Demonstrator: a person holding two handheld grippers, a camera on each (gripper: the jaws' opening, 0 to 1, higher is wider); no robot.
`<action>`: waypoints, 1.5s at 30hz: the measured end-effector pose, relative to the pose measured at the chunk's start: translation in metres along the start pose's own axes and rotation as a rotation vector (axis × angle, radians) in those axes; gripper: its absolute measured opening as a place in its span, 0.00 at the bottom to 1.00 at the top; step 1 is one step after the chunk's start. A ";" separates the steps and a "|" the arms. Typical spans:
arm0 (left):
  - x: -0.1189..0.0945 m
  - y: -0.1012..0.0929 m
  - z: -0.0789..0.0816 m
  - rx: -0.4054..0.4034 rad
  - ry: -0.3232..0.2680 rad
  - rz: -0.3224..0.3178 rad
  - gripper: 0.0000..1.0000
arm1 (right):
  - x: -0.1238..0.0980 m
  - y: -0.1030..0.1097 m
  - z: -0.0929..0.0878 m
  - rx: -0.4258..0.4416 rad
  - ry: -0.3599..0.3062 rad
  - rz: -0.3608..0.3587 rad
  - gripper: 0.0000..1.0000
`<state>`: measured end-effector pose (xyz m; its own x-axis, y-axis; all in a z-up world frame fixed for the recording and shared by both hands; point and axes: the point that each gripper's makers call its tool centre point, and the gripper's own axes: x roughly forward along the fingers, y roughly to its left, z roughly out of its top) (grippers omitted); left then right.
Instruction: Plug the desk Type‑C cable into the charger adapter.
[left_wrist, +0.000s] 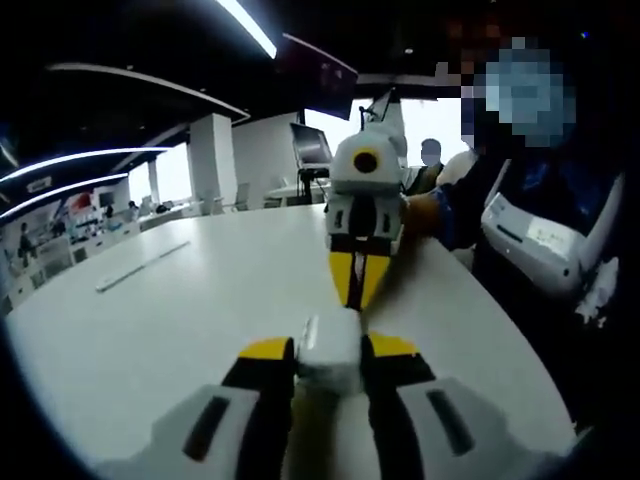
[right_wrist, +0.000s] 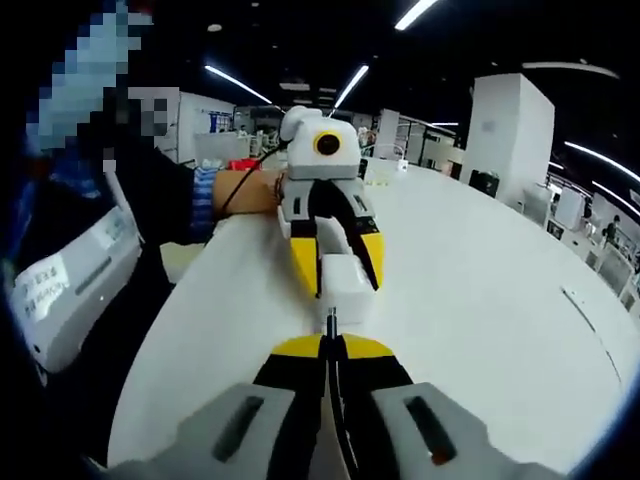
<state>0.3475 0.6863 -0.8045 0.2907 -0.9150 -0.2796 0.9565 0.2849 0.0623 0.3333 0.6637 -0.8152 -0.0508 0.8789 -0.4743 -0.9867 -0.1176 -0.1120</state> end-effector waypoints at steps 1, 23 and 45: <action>0.000 0.000 0.000 -0.001 0.000 0.000 0.27 | 0.000 -0.001 0.000 -0.001 -0.001 -0.001 0.04; 0.004 -0.001 0.002 -0.006 0.020 -0.002 0.27 | -0.001 -0.005 0.001 0.105 -0.004 0.096 0.04; 0.003 0.002 -0.003 0.017 0.045 0.005 0.27 | -0.015 -0.006 -0.011 0.062 0.023 0.065 0.03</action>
<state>0.3499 0.6849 -0.8085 0.2941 -0.8998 -0.3224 0.9556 0.2837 0.0798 0.3419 0.6462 -0.8167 -0.1120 0.8594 -0.4988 -0.9892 -0.1443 -0.0265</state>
